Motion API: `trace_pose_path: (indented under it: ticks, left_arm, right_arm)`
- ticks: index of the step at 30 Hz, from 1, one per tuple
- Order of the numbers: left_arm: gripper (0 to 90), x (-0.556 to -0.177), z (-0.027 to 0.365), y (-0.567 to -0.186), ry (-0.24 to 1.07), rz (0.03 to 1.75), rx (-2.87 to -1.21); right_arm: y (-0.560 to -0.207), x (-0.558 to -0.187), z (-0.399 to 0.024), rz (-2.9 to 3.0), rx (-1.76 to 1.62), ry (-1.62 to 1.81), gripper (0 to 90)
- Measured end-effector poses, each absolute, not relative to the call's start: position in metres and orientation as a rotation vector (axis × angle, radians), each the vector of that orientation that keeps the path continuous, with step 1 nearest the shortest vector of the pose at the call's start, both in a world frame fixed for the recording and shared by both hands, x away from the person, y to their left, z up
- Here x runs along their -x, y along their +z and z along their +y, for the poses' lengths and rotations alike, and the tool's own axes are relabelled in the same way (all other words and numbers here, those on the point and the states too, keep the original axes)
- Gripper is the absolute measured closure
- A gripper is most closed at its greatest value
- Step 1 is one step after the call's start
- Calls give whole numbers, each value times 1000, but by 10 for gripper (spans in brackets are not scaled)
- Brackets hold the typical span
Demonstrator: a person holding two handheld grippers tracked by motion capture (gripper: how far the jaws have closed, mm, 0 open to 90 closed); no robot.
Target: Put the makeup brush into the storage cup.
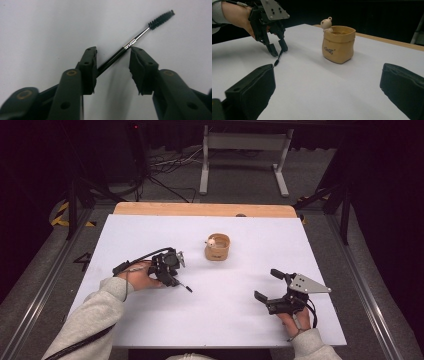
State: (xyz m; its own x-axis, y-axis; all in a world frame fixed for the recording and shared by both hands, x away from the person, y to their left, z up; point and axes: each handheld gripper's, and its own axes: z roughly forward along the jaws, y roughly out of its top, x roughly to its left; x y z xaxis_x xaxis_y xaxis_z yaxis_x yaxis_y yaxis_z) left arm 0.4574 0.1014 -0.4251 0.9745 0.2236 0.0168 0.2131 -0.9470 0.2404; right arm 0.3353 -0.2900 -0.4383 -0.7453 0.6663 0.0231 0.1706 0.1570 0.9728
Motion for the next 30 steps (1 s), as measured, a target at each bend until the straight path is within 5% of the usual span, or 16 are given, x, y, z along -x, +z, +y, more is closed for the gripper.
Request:
trace_pose_path:
  ticks: [9, 30]
  left_arm:
    - [841, -457, 101, -423, 59, 302, -2926]
    - [848, -450, 114, -401, 82, 355, -2714]
  right_arm:
    - [-438, -335, -290, 2025, -798, 1625, 5]
    - [-438, -335, -289, 2025, -805, 1623, 6]
